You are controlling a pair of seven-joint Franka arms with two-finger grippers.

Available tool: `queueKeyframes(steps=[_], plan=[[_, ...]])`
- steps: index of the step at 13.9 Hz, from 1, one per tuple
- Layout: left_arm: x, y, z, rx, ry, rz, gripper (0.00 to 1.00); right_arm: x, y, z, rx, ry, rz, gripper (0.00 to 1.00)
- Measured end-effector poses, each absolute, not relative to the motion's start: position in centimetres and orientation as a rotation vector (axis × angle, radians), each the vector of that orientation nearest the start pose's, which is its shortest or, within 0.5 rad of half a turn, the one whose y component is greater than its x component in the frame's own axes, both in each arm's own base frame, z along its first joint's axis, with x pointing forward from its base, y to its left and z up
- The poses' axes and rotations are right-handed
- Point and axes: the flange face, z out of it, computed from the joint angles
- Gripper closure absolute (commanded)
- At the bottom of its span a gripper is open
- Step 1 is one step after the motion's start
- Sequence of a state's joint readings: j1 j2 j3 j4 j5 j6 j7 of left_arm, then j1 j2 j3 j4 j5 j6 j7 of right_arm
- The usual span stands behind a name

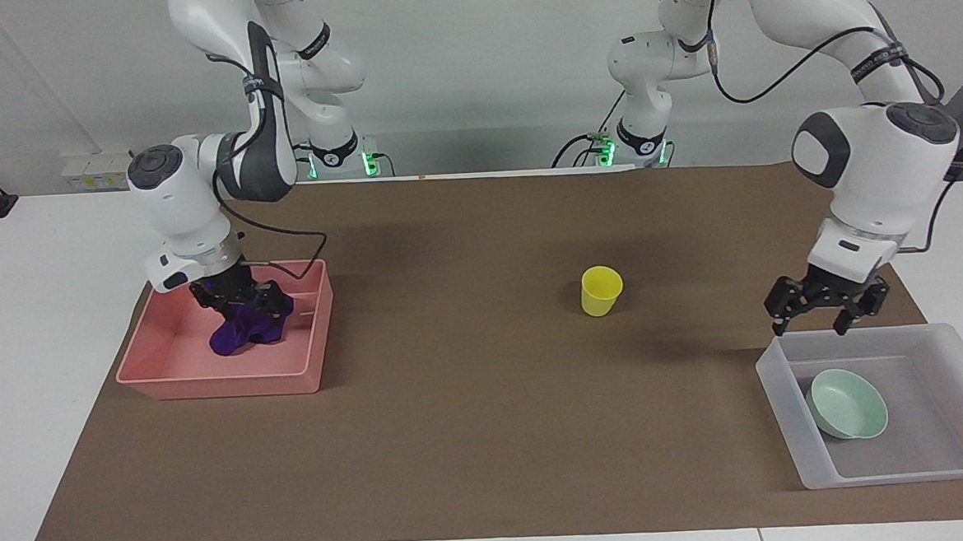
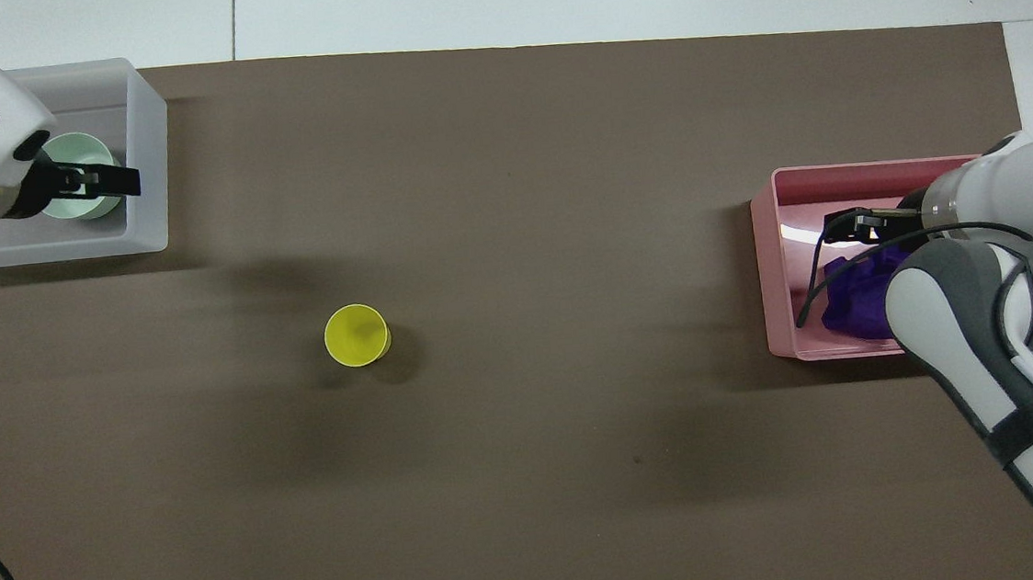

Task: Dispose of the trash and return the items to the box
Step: 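Grasp the yellow cup with the left gripper while the right gripper withdraws, then carry the yellow cup with the left gripper into the green bowl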

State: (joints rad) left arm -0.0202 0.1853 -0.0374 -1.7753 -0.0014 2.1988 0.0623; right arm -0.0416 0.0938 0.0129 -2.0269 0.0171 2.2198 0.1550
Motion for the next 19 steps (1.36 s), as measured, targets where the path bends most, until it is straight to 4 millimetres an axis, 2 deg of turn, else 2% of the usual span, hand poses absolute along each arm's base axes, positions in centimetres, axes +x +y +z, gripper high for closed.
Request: queueKeyframes(steps=[2, 3, 4, 6, 10, 11, 12, 14, 15, 17, 19], plan=[[60.0, -7.4, 46.8, -3.137, 0.191, -0.315, 0.0, 57.8, 1.8, 43.3, -3.098, 0.3, -0.164, 0.0], [58.4, -9.4, 46.0, -3.143, 0.208, -0.28, 0.0, 57.5, 2.7, 44.4, -3.098, 0.292, -0.17, 0.0], [57.1, -11.3, 45.1, -3.146, 0.229, -0.248, 0.0, 57.3, 3.0, 45.9, -3.097, 0.285, -0.178, 0.0], [55.0, -14.4, 43.2, -3.148, 0.269, -0.189, 0.0, 56.6, 2.7, 50.4, -3.101, 0.289, -0.175, 0.0], [52.6, -18.2, 39.5, -3.161, 0.266, -0.223, 0.0, 55.2, 2.1, 59.3, -3.136, 0.279, -0.171, 0.0], [52.1, -18.8, 38.6, -3.164, 0.265, -0.228, 0.07, 54.8, 1.7, 60.8, -3.143, 0.264, -0.159, 0.0], [51.5, -19.5, 37.7, -3.165, 0.271, -0.228, 0.23, 54.5, 1.3, 62.0, -3.151, 0.248, -0.144, 0.0], [50.8, -20.2, 36.3, -3.167, 0.287, -0.237, 0.92, 54.0, 0.2, 63.9, -3.175, 0.242, -0.125, 0.0], [50.6, -20.5, 35.4, -3.168, 0.296, -0.244, 1.0, 53.7, -0.4, 64.8, -3.182, 0.242, -0.119, 0.0], [50.5, -20.9, 34.1, -3.168, 0.302, -0.237, 1.0, 53.4, -1.5, 65.5, -3.182, 0.262, -0.098, 0.0], [50.6, -20.8, 33.8, -3.169, 0.297, -0.234, 1.0, 53.3, -2.2, 65.3, -3.182, 0.276, -0.078, 0.0]])
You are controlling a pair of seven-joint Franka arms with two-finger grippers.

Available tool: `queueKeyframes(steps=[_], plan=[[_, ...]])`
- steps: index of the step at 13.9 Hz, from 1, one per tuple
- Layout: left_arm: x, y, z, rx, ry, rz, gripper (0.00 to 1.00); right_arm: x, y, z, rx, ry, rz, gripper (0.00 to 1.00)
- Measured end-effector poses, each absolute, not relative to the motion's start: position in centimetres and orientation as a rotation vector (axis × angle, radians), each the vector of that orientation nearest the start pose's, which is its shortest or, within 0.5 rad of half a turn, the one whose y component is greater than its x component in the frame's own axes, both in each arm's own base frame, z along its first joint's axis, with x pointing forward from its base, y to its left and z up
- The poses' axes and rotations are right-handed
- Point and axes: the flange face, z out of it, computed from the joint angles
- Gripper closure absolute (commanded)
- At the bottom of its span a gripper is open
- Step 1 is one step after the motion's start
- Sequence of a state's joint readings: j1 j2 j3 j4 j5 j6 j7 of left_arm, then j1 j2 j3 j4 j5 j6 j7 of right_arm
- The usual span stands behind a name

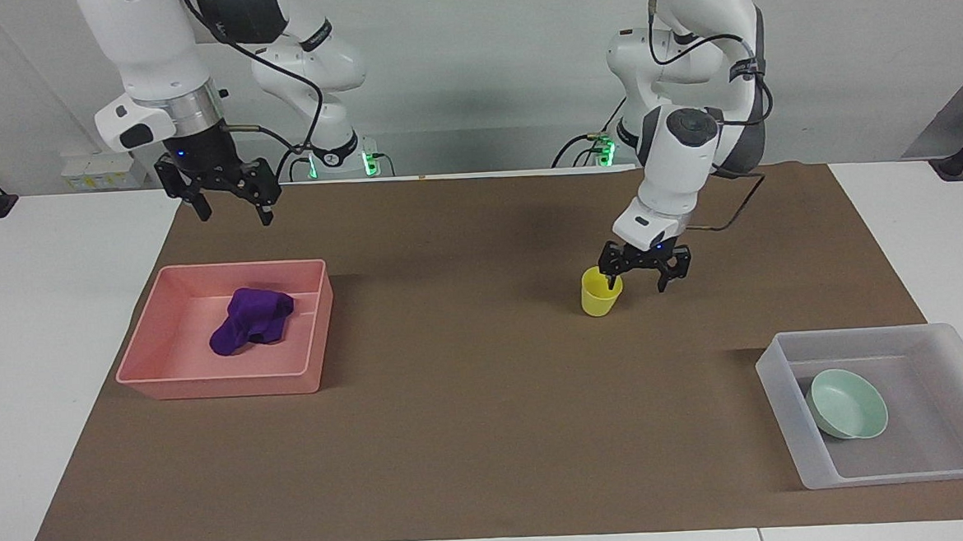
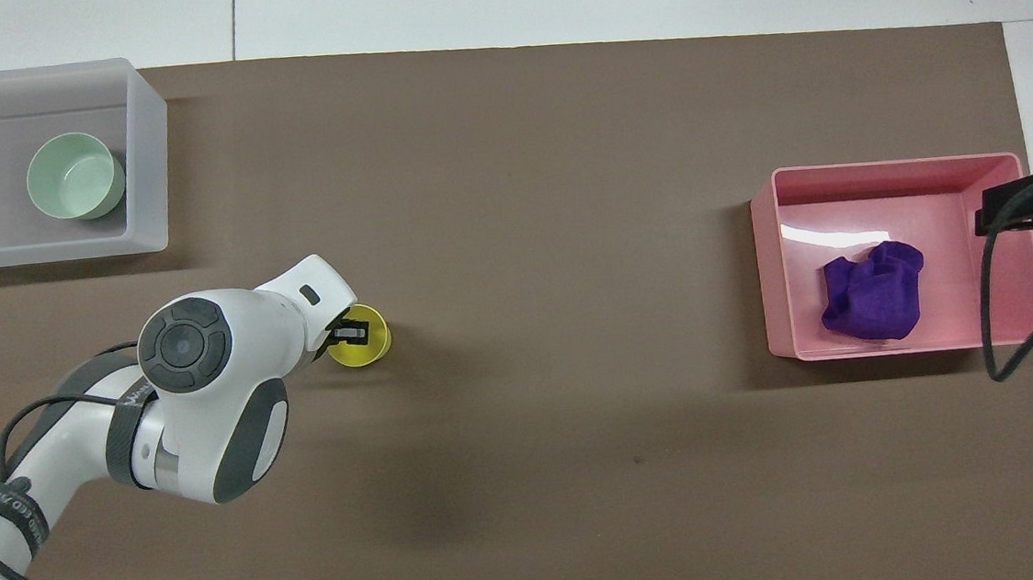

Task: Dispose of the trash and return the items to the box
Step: 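Carry the yellow cup with the left gripper into the green bowl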

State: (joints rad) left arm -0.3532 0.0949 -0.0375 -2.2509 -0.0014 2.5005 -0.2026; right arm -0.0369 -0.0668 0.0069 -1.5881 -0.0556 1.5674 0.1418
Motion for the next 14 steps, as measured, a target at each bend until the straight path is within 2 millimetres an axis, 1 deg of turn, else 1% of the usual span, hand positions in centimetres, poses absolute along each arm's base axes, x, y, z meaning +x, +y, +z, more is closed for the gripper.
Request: queueKeyframes(steps=[2, 3, 4, 6, 7, 8, 11, 12, 14], plan=[[51.0, -20.5, 34.6, -3.17, 0.282, -0.247, 1.0, 53.4, -2.1, 65.1, -3.182, 0.275, -0.071, 0.0], [51.4, -20.1, 35.4, -3.169, 0.269, -0.245, 1.0, 53.4, -2.1, 65.0, -3.179, 0.273, -0.066, 0.0], [51.9, -19.5, 36.5, -3.169, 0.246, -0.238, 1.0, 53.3, -1.9, 64.9, -3.164, 0.272, -0.051, 0.0], [53.7, -17.3, 39.6, -3.167, 0.196, -0.245, 1.0, 53.2, -1.6, 64.8, -3.137, 0.268, -0.024, 0.0], [54.8, -15.5, 41.4, -3.163, 0.184, -0.271, 1.0, 53.1, -1.6, 64.8, -3.136, 0.267, -0.021, 0.0], [56.1, -13.3, 43.1, -3.156, 0.184, -0.309, 1.0, 53.1, -1.6, 64.7, -3.141, 0.248, -0.019, 0.0], [59.6, -5.8, 47.3, -3.12, 0.158, -0.438, 1.0, 53.1, -1.5, 64.7, -3.163, 0.17, -0.019, 0.0], [60.9, -3.1, 48.5, -3.107, 0.135, -0.463, 1.0, 53.1, -1.4, 64.7, -3.164, 0.159, -0.012, 0.0], [64.1, 1.3, 50.1, -3.084, 0.085, -0.506, 1.0, 52.8, -1.1, 64.4, -3.166, 0.146, 0.037, 0.0]])
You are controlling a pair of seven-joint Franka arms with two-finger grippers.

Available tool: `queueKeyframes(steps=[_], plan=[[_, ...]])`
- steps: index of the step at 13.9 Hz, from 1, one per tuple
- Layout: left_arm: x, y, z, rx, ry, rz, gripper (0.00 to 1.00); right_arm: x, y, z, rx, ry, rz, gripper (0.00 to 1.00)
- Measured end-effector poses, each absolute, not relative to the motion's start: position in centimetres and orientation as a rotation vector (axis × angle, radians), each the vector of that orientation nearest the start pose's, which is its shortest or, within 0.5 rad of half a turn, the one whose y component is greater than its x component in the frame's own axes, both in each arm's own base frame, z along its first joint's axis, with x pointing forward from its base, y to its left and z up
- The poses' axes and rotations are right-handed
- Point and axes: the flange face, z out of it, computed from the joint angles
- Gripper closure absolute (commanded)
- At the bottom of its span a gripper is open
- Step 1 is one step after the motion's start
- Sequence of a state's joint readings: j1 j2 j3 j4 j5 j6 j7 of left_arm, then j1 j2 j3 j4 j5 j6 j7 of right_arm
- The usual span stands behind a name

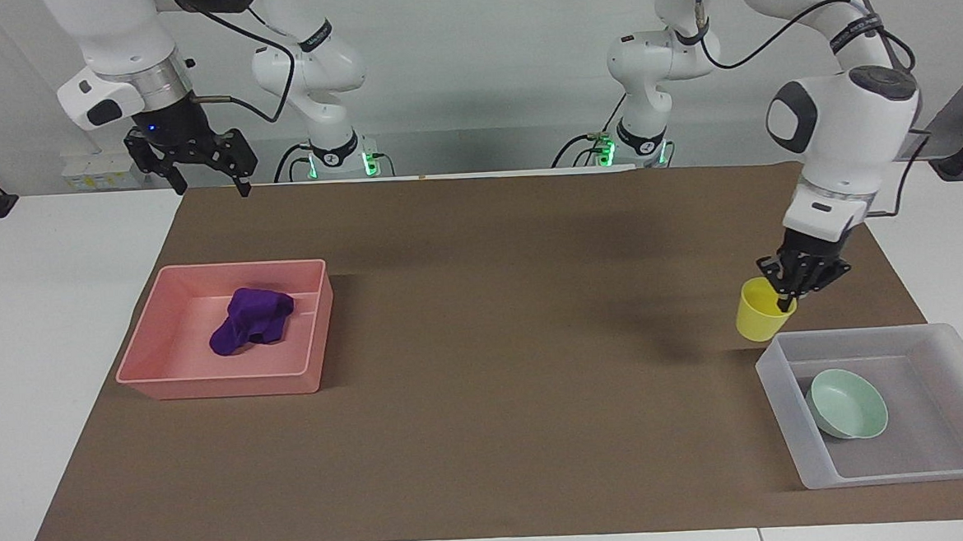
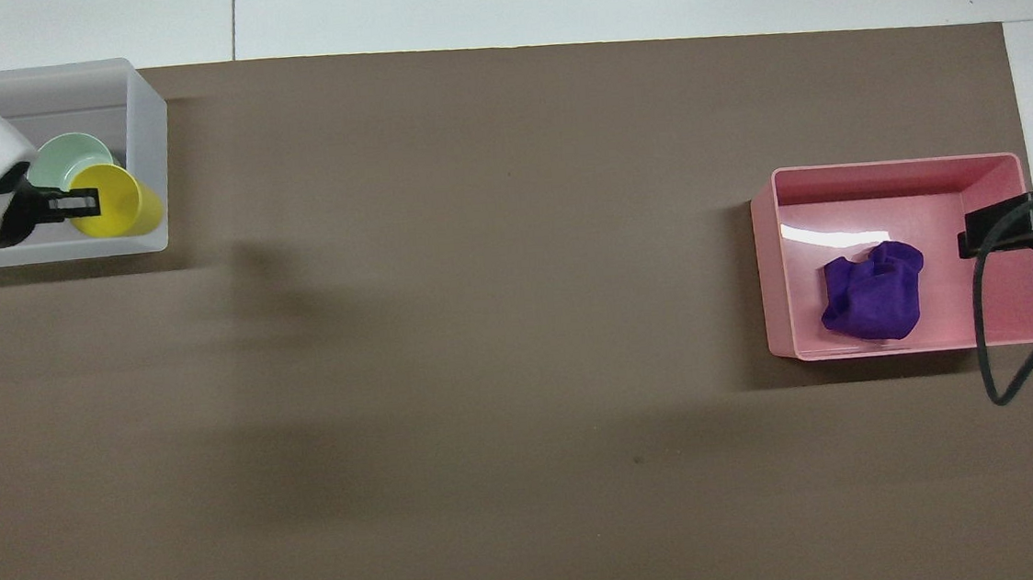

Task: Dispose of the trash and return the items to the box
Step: 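Carry the yellow cup with the left gripper into the green bowl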

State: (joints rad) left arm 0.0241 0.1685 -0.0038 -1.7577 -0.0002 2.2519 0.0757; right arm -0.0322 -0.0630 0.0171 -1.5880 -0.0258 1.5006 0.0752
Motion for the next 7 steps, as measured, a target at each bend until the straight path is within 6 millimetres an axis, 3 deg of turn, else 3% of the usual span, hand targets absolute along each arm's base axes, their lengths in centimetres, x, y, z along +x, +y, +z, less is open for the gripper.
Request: queueKeyframes(steps=[3, 7], plan=[[67.8, 4.6, 49.6, -3.076, 0.024, -0.511, 1.0, 52.6, -1.0, 64.4, -3.166, 0.143, 0.055, 0.0], [71.7, 7.8, 46.7, -3.074, -0.002, -0.492, 1.0, 52.7, -1.0, 64.2, -3.166, 0.143, 0.057, 0.0]])
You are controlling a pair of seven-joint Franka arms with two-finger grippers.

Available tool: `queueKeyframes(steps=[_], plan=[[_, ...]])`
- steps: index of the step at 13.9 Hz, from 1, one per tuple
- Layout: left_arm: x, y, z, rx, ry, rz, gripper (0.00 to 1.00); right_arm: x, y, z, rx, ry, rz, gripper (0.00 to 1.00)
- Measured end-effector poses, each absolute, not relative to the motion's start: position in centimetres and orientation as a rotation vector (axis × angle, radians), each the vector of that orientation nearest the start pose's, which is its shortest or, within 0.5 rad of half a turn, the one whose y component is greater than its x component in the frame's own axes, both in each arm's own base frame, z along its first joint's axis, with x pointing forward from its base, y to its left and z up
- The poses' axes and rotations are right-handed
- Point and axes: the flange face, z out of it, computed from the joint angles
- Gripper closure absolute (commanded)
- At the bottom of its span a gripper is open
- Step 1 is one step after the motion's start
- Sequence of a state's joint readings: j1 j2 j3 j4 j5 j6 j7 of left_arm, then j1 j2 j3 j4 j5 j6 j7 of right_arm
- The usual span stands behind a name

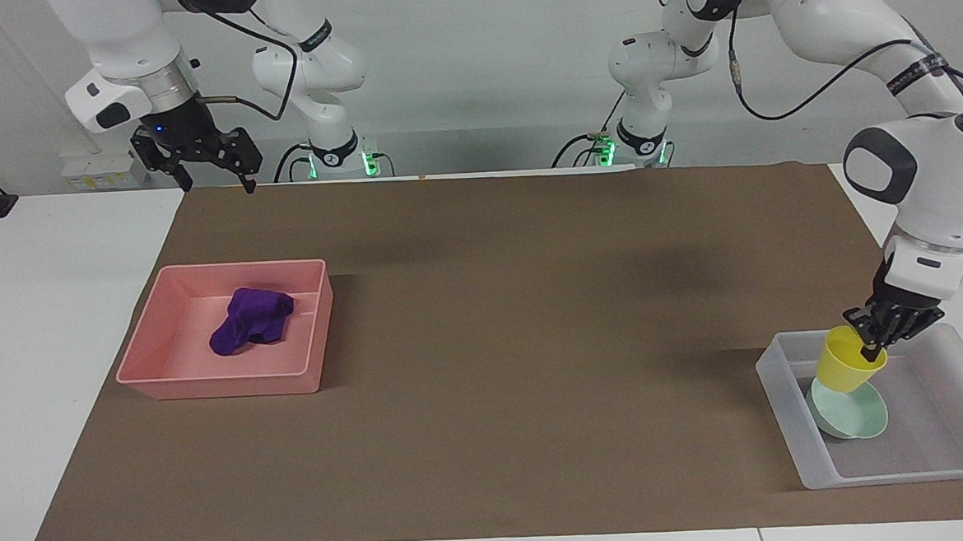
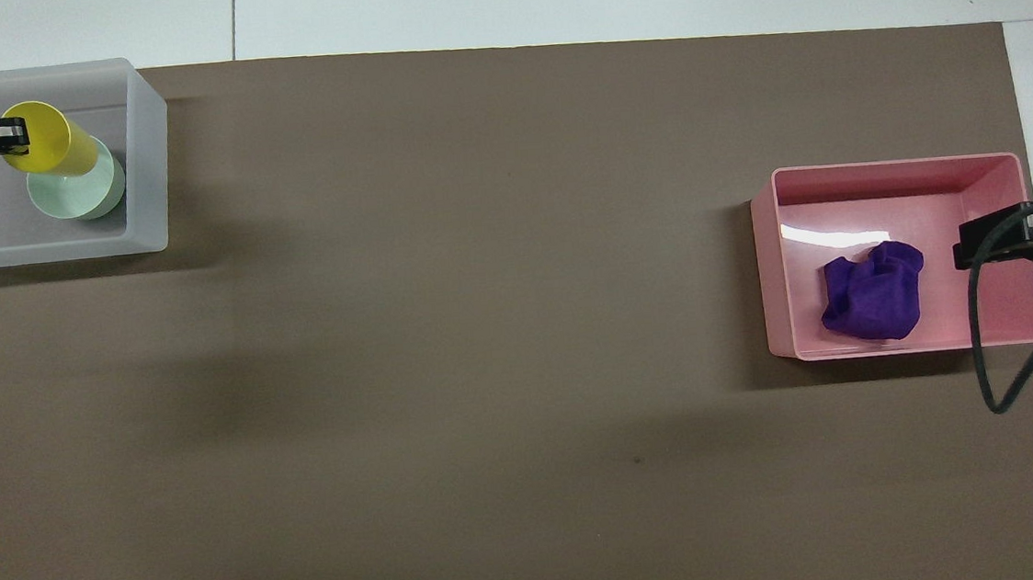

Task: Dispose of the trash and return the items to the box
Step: 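Carry the yellow cup with the left gripper into the green bowl, then open the left gripper and draw it back from the cup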

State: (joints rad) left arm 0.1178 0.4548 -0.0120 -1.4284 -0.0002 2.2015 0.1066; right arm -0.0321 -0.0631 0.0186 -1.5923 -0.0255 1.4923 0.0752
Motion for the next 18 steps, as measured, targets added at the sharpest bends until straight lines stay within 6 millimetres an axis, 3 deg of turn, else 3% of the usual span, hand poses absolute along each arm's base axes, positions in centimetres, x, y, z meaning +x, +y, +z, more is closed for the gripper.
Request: queueKeyframes(steps=[6, 9, 10, 11, 12, 13, 16, 18], plan=[[73.3, 12.5, 41.4, -3.089, -0.081, -0.454, 1.0, 52.5, -1.0, 63.8, -3.166, 0.143, 0.07, 0.0], [73.4, 12.6, 38.5, -3.105, -0.097, -0.445, 1.0, 52.5, -1.0, 63.7, -3.166, 0.143, 0.074, 0.0], [73.2, 12.4, 37.6, -3.111, -0.097, -0.433, 0.91, 52.5, -1.0, 63.7, -3.166, 0.143, 0.075, 0.0], [73.1, 12.2, 37.1, -3.116, -0.094, -0.423, 0.71, 52.5, -1.0, 63.7, -3.166, 0.143, 0.075, 0.0], [73.1, 12.0, 36.9, -3.119, -0.09, -0.418, 0.21, 52.5, -1.0, 63.7, -3.166, 0.143, 0.075, 0.0], [73.0, 11.8, 36.9, -3.123, -0.086, -0.409, 0.0, 52.5, -1.0, 63.7, -3.166, 0.143, 0.075, 0.0], [73.0, 11.4, 37.5, -3.127, -0.033, -0.394, 0.0, 52.5, -1.0, 63.7, -3.166, 0.144, 0.076, 0.0], [73.0, 10.3, 39.8, -3.116, 0.059, -0.434, 0.0, 52.4, -1.0, 63.7, -3.166, 0.145, 0.076, 0.0]])
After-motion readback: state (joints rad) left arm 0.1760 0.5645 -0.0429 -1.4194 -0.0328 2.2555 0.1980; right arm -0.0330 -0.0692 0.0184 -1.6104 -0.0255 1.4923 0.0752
